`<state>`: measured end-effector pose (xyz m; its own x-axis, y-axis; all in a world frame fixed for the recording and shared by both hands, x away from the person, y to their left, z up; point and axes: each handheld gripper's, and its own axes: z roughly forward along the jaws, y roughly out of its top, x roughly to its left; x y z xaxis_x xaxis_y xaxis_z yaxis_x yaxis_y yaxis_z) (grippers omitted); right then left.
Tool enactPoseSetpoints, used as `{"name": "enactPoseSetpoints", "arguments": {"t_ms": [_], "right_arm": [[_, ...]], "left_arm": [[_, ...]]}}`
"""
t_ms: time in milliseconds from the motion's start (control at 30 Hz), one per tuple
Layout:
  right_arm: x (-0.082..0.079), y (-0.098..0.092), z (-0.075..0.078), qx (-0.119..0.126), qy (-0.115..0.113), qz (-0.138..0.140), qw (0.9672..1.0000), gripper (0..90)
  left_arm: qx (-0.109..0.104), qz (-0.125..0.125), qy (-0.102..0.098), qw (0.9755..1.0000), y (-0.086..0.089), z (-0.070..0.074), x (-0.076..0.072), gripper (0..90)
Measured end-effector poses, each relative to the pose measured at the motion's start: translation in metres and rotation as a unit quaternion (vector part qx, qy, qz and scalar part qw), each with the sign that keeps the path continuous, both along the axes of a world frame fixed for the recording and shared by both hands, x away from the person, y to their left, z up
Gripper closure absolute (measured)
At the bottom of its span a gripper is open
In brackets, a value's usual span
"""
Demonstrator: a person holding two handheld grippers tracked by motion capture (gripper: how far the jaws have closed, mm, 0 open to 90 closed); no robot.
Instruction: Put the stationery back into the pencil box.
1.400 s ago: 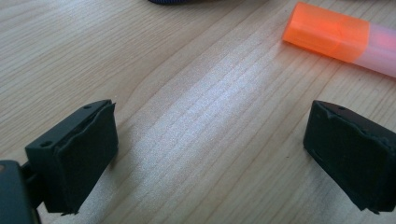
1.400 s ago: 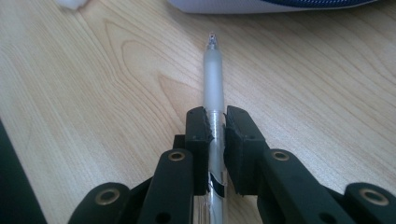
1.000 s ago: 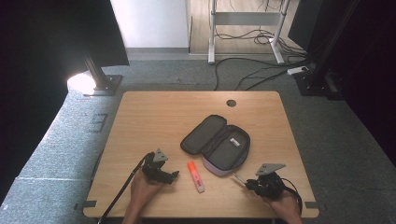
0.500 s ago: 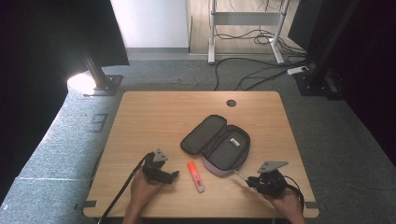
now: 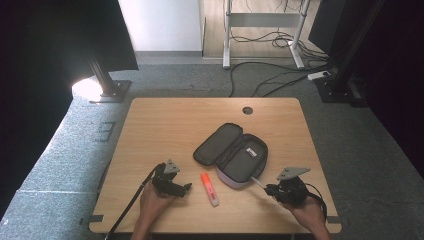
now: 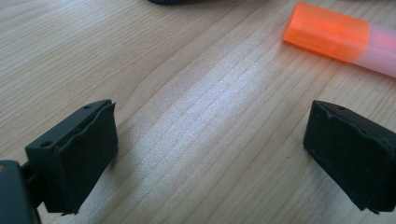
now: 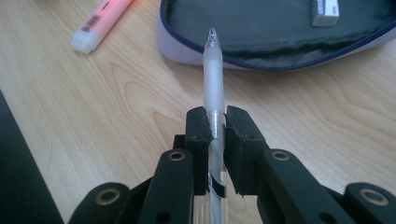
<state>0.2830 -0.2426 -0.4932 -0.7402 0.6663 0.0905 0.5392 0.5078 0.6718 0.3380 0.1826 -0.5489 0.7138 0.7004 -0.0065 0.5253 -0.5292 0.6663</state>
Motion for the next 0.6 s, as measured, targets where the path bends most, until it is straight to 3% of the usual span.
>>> {"name": "enactPoseSetpoints", "arguments": {"t_ms": [600], "right_arm": [[0.019,0.005,0.017,-0.004,-0.018,-0.011,0.9998,78.4]], "left_arm": [[0.0,0.0,0.0,1.0,0.0,0.0,0.0,2.7]]}}
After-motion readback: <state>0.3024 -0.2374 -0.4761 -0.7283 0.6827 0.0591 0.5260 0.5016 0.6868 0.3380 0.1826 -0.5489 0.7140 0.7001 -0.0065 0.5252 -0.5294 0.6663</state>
